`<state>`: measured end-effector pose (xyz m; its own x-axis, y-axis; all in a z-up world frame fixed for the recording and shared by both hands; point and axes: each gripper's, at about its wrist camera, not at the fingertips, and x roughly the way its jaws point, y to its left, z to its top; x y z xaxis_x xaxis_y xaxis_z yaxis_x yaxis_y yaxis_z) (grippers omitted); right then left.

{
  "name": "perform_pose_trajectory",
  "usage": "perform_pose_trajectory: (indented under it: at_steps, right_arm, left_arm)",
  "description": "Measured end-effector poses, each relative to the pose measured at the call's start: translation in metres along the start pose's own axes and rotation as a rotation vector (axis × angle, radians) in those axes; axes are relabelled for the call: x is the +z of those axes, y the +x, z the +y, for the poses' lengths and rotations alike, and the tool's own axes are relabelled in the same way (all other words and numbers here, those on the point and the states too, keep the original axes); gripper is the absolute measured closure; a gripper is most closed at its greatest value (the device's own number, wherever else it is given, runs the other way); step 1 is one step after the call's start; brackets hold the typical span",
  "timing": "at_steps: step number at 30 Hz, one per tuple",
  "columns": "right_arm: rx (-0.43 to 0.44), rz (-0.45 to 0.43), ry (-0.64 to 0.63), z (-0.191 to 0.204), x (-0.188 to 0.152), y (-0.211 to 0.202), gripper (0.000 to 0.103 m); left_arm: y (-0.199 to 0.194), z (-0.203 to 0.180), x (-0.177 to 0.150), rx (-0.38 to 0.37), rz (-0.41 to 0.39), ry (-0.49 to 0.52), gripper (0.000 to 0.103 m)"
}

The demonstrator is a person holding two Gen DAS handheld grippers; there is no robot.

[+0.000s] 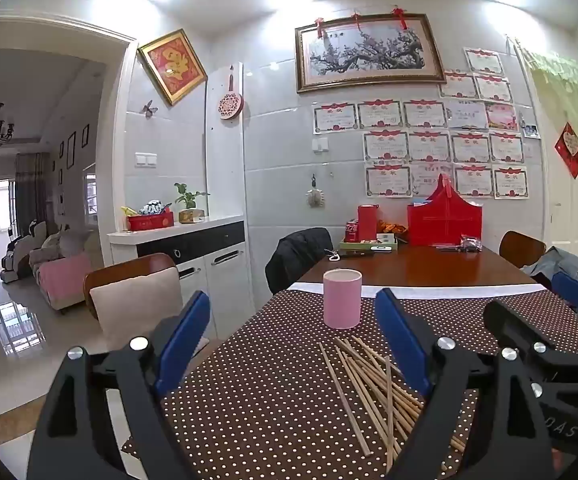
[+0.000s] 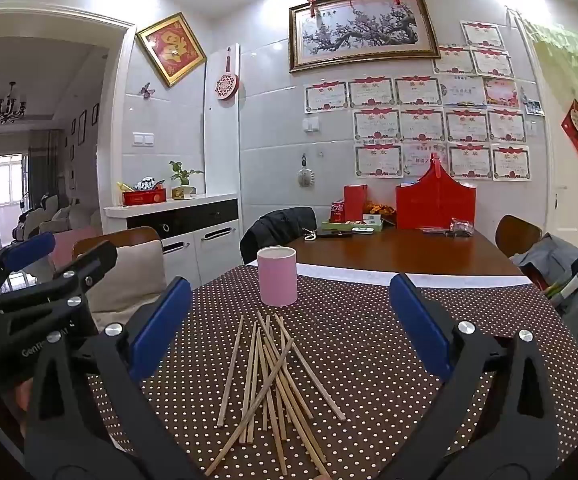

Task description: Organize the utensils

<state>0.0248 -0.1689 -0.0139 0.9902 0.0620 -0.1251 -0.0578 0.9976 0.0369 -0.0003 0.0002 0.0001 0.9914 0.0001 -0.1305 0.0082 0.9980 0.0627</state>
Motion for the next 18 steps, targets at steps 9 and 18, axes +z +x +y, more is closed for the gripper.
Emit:
perform_pose_trajectory:
  at_steps: [9,18]
  right_arm:
    - [0.001,-0.001,0.003,0.0006,-0.0007,0.0004,0.006]
    - [0.001,0.000,0.002,0.0006,-0.0001,0.0004,0.006]
  left_arm:
    - [0.0001,0.0001,-0.0002,-0.001,0.001,-0.003,0.020]
    - [0.0002,0.0003,-0.0002,-0.001,0.002,-0.004,0.020]
